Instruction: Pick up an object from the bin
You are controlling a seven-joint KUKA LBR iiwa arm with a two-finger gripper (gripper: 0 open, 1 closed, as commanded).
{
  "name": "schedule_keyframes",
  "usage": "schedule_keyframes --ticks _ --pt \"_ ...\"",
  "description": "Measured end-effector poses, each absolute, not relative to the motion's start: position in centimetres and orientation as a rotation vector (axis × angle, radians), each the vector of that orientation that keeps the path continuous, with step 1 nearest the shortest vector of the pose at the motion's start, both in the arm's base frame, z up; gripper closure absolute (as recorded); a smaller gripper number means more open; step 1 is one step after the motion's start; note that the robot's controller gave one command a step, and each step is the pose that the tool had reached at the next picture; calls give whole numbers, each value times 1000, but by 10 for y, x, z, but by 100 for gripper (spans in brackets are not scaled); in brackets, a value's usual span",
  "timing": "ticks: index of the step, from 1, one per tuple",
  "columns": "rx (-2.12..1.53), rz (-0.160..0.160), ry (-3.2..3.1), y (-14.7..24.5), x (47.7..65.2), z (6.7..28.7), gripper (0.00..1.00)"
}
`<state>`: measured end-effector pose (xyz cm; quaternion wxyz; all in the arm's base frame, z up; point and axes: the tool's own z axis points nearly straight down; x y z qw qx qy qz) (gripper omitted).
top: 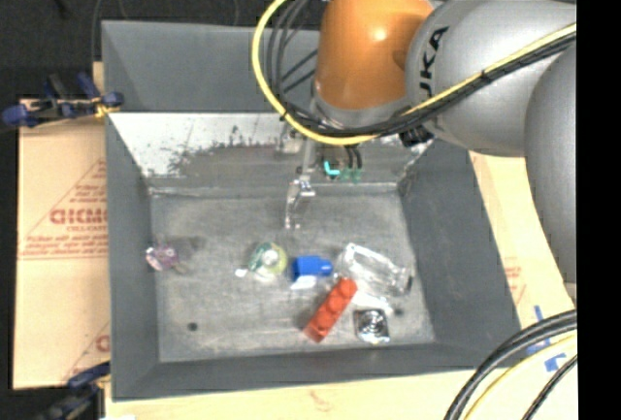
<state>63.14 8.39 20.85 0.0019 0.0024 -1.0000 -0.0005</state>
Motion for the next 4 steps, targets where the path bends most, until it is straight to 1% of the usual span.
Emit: schedule_keyframes --ticks 1,2,3,4 --pt "64 5 -3135 54 594 105 0" --pt "341 2 -3128 51 574 79 0" --pt "337 -1 -3133 52 575 80 100" --pt "367 4 -3129 47 584 116 100"
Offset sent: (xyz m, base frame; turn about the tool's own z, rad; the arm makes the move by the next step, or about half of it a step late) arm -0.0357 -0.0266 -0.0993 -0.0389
